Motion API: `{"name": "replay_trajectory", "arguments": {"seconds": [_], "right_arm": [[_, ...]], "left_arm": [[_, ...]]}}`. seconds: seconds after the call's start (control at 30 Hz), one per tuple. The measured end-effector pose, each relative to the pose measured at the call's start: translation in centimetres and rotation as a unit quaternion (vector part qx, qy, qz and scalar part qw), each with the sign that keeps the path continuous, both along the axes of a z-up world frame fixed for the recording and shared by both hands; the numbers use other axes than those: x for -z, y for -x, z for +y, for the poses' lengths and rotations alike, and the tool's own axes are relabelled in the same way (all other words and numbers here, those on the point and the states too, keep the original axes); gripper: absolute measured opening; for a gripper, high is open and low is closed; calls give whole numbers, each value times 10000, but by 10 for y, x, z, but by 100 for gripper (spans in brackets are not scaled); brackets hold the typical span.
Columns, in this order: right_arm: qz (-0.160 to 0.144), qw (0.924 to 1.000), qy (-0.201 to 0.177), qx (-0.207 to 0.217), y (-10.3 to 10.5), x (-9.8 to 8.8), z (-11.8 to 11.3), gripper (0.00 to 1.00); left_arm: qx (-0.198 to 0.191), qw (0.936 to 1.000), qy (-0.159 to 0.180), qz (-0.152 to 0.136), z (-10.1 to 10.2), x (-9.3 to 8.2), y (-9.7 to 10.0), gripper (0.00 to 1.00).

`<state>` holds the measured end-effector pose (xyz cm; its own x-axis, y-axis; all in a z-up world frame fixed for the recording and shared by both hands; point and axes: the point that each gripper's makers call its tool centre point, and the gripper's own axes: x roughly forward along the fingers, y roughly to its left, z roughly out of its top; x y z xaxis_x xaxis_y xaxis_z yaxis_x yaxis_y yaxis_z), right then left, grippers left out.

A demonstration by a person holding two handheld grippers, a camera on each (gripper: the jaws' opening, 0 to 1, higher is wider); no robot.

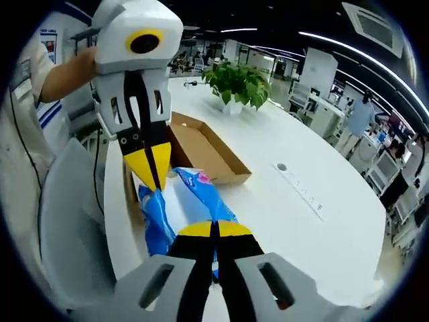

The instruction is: Operate the shoe box by opening the lid, removing the specified soft item, and placing it in the target area until the item is outside and the box remains undamaged.

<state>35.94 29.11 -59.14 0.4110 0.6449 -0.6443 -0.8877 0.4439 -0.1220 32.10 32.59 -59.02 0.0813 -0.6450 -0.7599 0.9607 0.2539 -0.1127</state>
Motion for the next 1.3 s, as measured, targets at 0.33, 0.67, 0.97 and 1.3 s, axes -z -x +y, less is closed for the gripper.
{"name": "replay_trajectory", "arguments": {"seconds": [0.33,0.67,0.97,1.3], "right_arm": [[-100,9998,178,47,-11,3,-37,0],[-199,9988,442,14,-25,7,-71,0],[-270,9968,754,-49,-39,19,-103,0],[-330,9932,1110,-144,-54,37,-134,0]], "left_arm": [[203,9997,88,-32,-37,6,-8,0],[343,9992,182,-49,-69,11,-19,0],[470,9986,251,47,-102,21,-34,0],[661,9968,324,312,-136,39,-42,0]]}}
